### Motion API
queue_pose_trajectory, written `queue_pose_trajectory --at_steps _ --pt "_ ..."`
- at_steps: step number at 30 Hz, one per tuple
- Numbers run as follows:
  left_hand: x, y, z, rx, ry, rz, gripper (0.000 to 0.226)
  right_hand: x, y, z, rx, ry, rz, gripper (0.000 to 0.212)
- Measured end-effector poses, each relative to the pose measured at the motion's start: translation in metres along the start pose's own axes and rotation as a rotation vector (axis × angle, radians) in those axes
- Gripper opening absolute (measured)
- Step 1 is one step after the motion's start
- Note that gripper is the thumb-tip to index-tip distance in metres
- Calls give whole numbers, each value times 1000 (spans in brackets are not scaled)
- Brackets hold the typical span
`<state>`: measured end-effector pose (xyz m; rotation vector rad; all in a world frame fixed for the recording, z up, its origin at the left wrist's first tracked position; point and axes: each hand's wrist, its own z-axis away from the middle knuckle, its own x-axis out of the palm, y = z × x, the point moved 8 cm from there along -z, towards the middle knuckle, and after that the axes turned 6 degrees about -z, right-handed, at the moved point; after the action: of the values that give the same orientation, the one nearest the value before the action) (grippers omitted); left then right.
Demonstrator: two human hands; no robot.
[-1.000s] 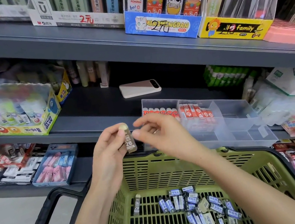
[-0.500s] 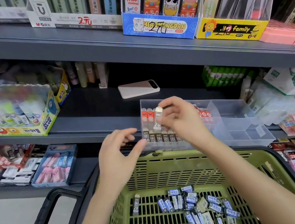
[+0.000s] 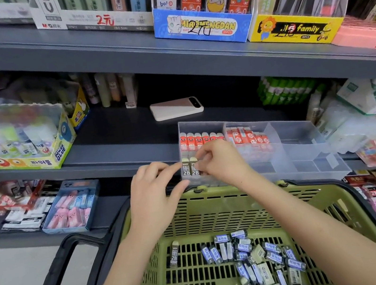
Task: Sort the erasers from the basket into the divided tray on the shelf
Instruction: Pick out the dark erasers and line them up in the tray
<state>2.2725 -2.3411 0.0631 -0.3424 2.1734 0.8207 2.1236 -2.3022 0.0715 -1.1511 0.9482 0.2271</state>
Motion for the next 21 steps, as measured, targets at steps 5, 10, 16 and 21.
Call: queue_pose_trajectory --at_steps 5,10,16,21 --pt "2 2 -1 -18 -49 -23 35 -29 -20 48 -302 213 -101 15" --pt "2 5 4 -58 -142 1 39 -7 24 115 -315 136 -248 11" --pt "-19 -3 37 -57 -207 -84 41 131 92 124 -179 -262 163 38" --pt "-53 -23 83 -132 -190 -61 29 217 97 103 -413 -403 491 59"
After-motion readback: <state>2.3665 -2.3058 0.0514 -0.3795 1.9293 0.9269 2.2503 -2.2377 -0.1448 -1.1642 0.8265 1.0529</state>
